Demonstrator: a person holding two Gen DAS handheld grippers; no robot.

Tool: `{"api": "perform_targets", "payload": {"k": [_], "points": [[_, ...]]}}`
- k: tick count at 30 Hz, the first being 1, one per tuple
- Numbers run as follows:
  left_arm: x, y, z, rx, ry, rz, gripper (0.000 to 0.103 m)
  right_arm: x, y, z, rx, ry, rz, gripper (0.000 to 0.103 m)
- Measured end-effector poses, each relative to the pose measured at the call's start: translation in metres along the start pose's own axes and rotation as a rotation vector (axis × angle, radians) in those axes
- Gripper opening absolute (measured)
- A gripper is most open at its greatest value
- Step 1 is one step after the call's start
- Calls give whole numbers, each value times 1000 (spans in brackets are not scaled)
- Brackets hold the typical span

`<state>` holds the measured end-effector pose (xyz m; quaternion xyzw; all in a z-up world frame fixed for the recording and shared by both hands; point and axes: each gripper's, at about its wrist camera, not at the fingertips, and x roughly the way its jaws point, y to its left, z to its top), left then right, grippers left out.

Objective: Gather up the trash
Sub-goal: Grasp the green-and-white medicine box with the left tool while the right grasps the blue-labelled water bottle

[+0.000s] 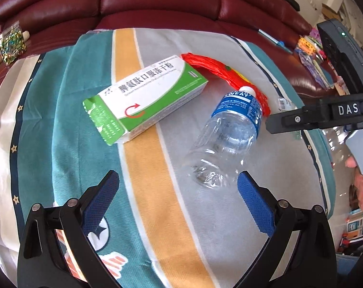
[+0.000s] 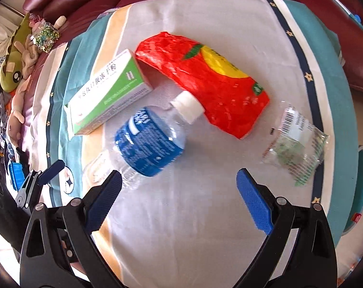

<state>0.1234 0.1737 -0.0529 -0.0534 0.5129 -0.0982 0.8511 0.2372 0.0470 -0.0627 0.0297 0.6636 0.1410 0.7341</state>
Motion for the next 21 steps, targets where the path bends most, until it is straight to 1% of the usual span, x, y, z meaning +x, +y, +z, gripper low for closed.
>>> {"api": "perform_targets", "payload": {"k": [2,4,6,10,11,12,14,16,18,21], "points": [[-4,12,-1,-5,-3,22,99,9,11,2,4,15,2,92],[-8,27,-2,-20,-3,29,99,19,19,4,13,35,1,92],[-11,40,-3,-36,-8,36,99,26,24,7,22,40,22,92],[-9,55,1,-34,-4,57,99,32,29,7,3,56,29,92],[-7,57,3,-26,-2,61,99,33,31,7,-9,58,27,89],[-5,58,8,-14,-2,66,99,33,32,6,-23,59,30,75],[-1,58,18,12,-8,76,99,32,33,5,-51,55,-10,62],[5,54,31,46,-11,78,99,29,33,4,-104,45,-61,61],[14,49,44,77,-4,63,99,28,26,4,-111,56,-63,61],[28,38,64,157,5,45,99,26,17,3,-120,66,-62,61]]}}
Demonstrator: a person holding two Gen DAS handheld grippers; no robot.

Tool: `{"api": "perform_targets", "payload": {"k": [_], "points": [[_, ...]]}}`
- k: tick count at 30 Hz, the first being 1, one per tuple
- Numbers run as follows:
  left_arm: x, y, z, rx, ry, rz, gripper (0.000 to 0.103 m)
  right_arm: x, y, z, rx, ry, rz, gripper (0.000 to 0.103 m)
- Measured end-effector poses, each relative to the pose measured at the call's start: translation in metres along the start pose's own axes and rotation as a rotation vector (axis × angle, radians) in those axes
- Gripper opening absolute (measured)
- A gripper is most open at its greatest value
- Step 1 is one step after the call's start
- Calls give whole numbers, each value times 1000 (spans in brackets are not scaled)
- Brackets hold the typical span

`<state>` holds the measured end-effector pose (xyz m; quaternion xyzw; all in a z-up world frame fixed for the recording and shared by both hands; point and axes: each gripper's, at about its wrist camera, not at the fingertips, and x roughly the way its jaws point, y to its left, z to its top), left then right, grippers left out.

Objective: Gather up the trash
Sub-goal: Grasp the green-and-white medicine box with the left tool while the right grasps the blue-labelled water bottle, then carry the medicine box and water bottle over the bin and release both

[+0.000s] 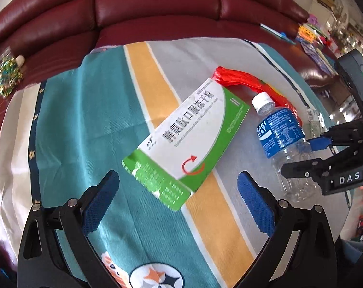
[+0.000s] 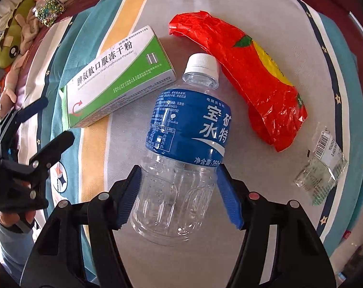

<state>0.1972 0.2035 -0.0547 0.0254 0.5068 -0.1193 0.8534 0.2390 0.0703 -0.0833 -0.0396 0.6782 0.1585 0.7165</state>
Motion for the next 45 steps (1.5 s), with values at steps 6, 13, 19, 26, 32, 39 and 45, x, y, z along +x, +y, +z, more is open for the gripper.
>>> {"api": "perform_targets", "payload": {"k": [6,13,19,26,32,39,45], "points": [[37,-11,29,123,61,-33,99,3,-16,-7,20,23,31,61],[57,-7,21,101,64,-46,98,13,-24,-19,28,20,20,56],[41,-20,0,92,63,-91,81,10,-19,-27,6,28,31,56],[31,-40,-14,114,80,-97,80,6,-25,-20,23,18,48,64],[50,-38,6,72,97,-71,90,4,-32,-6,46,-3,49,65],[56,-52,7,84,74,-15,76,9,-37,-6,49,-13,57,62],[42,-51,-10,18,73,35,76,-6,-40,-25,37,-55,58,62]]}}
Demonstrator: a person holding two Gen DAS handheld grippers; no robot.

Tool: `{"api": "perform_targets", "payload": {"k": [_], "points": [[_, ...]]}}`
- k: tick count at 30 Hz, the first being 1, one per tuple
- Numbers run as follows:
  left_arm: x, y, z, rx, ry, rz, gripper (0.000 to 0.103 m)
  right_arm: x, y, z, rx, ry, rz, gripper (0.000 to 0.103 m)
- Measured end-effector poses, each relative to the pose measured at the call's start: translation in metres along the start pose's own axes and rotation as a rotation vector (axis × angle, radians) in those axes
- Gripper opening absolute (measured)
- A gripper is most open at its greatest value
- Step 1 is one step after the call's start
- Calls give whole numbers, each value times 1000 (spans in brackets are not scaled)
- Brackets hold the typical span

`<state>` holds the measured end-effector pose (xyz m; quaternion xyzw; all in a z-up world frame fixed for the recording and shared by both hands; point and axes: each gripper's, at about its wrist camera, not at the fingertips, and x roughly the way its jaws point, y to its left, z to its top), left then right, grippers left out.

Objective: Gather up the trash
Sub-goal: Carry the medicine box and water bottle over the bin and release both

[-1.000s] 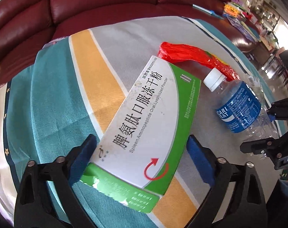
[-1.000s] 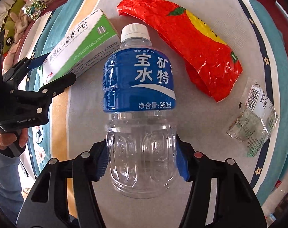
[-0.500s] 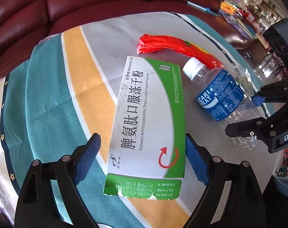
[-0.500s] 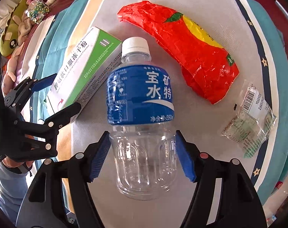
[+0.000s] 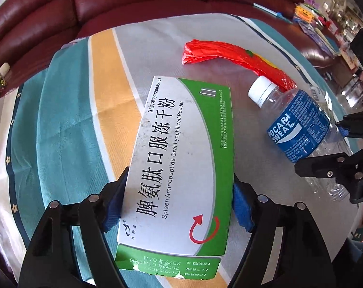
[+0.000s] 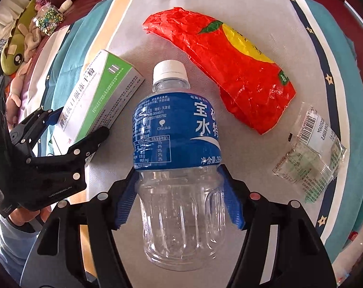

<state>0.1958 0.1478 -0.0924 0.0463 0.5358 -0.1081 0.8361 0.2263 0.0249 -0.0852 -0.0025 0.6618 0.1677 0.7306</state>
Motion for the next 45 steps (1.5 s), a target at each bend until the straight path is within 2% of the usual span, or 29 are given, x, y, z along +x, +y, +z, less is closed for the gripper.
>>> {"api": "perform_targets", "payload": {"k": [8,19,31,45], "points": [[-44,-19,-25,-45,-46,2,76,-38,-10,-38,18,-68,65,62],[-85,-88,-32,-22,-94,-53,76,-90,-58,-86,86,-174,121,62],[-91,-216,-5,135,-102,-135,76,-134,-188,-152,290,-295,139,62],[-69,-362,17,345,-61,-177,76,-170,-327,-232,496,-406,137,62]]}}
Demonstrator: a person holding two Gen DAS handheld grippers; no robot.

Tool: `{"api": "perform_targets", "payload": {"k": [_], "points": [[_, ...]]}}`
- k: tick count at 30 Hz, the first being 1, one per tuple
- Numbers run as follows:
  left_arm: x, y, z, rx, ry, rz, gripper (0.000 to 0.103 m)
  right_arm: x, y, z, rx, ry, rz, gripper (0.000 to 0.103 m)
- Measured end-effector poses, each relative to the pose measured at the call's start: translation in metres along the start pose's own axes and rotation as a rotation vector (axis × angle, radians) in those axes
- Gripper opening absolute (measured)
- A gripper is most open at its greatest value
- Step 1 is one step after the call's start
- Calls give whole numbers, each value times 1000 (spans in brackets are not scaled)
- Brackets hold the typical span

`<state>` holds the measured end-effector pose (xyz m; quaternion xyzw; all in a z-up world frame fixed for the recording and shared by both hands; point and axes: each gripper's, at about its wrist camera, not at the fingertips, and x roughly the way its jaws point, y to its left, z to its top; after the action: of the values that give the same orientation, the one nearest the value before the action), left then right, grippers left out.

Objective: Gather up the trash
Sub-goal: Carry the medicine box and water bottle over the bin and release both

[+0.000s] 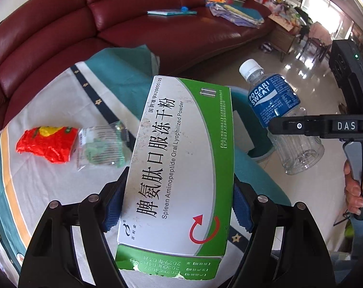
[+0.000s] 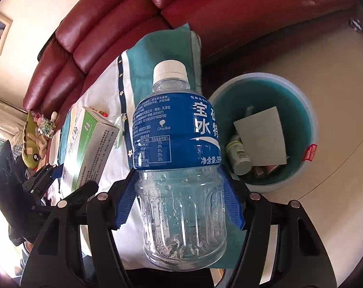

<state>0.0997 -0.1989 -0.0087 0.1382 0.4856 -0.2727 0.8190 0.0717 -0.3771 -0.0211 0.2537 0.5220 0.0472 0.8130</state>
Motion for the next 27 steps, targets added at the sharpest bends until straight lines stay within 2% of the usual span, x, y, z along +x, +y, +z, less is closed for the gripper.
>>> {"api": "perform_targets", "payload": {"k": [5,13,19,27], "points": [[22,-33,19,49,28,-26,76,-18,-43,0,56,-21,-21,62],[60,-68,51,62,75,-72,76,-24,-89,3,125,-21,-26,62],[87,-92,70,96,102,-99,76,-24,-98,11,141,-13,-45,62],[122,-102,85,92,143,-106,78,-20,-107,20,163,-2,-72,62]]}}
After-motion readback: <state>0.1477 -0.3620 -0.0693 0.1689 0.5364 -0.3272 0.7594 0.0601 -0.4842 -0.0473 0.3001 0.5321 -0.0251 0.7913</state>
